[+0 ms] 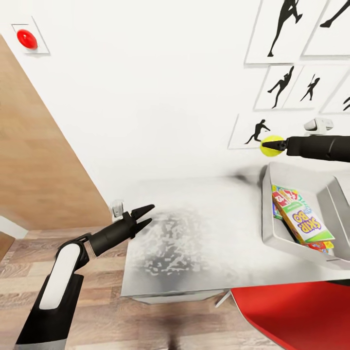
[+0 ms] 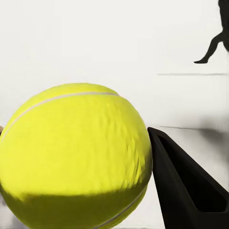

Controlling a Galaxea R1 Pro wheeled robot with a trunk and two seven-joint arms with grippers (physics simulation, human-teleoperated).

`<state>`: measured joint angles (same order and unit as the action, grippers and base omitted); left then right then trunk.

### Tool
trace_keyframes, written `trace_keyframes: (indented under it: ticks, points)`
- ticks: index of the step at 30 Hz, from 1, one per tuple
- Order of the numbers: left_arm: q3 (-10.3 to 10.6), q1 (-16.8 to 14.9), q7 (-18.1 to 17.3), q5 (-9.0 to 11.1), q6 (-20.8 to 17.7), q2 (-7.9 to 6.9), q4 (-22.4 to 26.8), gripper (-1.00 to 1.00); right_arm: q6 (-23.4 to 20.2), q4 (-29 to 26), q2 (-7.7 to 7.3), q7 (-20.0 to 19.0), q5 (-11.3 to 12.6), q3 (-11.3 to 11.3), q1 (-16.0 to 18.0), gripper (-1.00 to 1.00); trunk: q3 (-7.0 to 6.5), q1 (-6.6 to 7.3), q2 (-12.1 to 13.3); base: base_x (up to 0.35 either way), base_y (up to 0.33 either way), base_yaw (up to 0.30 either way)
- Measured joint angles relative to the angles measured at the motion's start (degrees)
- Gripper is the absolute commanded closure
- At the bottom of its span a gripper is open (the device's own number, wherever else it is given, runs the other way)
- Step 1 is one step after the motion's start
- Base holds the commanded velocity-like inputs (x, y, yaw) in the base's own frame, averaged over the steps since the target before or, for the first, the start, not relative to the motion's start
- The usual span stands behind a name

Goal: Put all the toys in the child's room - the three board games (two on the bed and one on the table), the two jigsaw puzzles on the table, and the tennis ball on the table - inside the toy box on the table in the child's room.

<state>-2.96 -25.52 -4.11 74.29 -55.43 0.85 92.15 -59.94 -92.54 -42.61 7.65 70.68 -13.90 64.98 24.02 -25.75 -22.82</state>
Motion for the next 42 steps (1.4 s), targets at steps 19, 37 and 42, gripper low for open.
trace_keyframes:
  ticks: [19,37,42]
  points:
    - [3.4,-1.4,4.0,-0.7,-0.1,1.35,-0.1,-1.0,0.0,5.1,-0.62,-0.1,-0.2,0.0,-7.2,1.0,-1.77,0.0,0.0,0.0,0.0,-0.007]
    - [3.6,-1.5,4.0,-1.0,-0.2,1.31,-0.1,-1.0,0.0,11.1,-1.59,-0.3,-0.3,0.1,-9.1,1.0,-3.11,0.0,0.0,0.0,0.0,-0.077]
    - [3.6,-1.5,4.0,-1.1,-0.2,1.32,-0.1,-1.0,0.0,11.3,-1.77,-0.3,-0.3,0.1,-9.2,1.0,-3.19,0.0,0.0,0.0,0.0,-0.157]
